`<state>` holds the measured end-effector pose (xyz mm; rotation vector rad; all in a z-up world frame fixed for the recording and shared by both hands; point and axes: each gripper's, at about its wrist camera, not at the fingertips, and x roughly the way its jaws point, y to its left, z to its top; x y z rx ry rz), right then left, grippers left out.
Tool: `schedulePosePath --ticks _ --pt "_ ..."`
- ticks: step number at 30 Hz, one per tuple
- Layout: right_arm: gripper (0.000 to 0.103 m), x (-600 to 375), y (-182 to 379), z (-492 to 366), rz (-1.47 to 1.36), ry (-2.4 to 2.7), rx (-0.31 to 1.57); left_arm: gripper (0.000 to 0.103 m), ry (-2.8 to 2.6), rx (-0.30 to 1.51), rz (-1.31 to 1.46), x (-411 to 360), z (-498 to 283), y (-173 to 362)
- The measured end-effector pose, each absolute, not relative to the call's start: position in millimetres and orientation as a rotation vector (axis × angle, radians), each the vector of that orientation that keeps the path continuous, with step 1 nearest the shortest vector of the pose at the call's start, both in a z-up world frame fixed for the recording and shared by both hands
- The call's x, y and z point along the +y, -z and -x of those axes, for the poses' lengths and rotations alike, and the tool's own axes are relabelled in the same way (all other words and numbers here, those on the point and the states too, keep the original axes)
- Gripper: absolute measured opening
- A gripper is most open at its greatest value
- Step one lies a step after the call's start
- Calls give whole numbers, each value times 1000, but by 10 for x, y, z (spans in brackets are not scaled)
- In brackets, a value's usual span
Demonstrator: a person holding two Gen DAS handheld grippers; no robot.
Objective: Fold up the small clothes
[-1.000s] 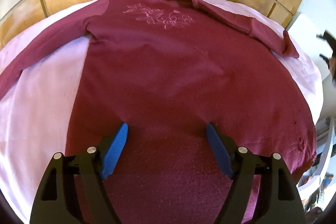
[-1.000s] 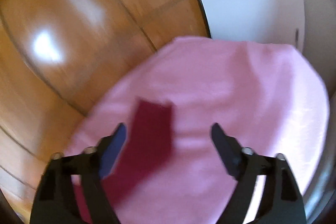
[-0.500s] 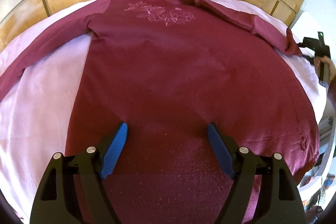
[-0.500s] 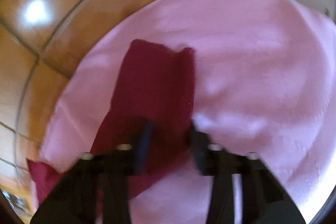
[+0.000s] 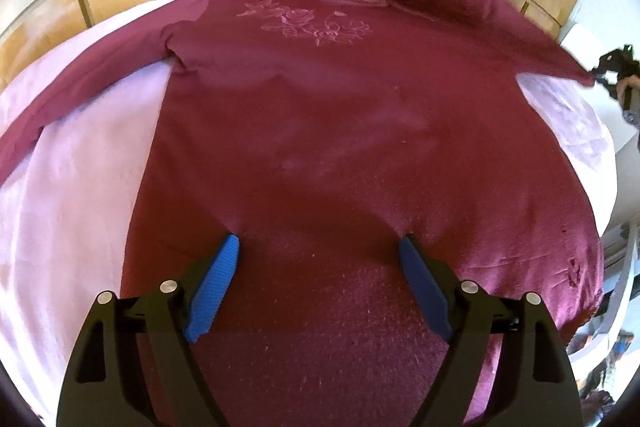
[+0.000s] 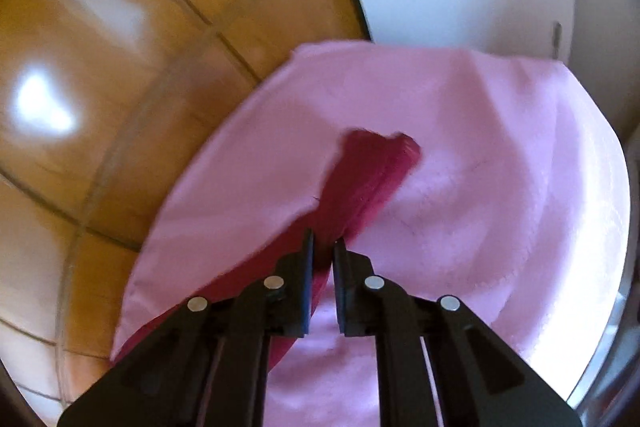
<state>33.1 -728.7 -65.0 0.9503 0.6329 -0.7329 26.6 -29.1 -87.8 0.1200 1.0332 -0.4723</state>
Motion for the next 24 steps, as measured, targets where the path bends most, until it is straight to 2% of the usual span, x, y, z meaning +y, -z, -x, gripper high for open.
schedulePosePath --ticks 2,3,4,5,13,20,21,24 --pt "15 -7276 731 -352 -942 728 645 81 480 1049 -90 -216 -278 829" --pt "41 -7217 754 -347 -911 740 652 81 478 1053 -77 -176 -279 807" --pt "72 -7162 762 -316 -887 744 649 81 466 1055 -53 -91 -283 768" --pt "76 -7071 762 -259 -860 750 634 81 451 1054 -21 16 -284 727" --pt "77 -5952 931 87 -689 377 789 81 297 1006 159 905 -217 612" --pt "76 -4577 1302 289 -633 -43 990 81 409 1093 210 1059 -22 873" --pt "75 -4413 1334 319 -611 -67 1005 81 417 1090 206 1054 13 889" --pt "59 -4139 1382 349 -599 -107 1025 79 457 1071 195 1054 100 902"
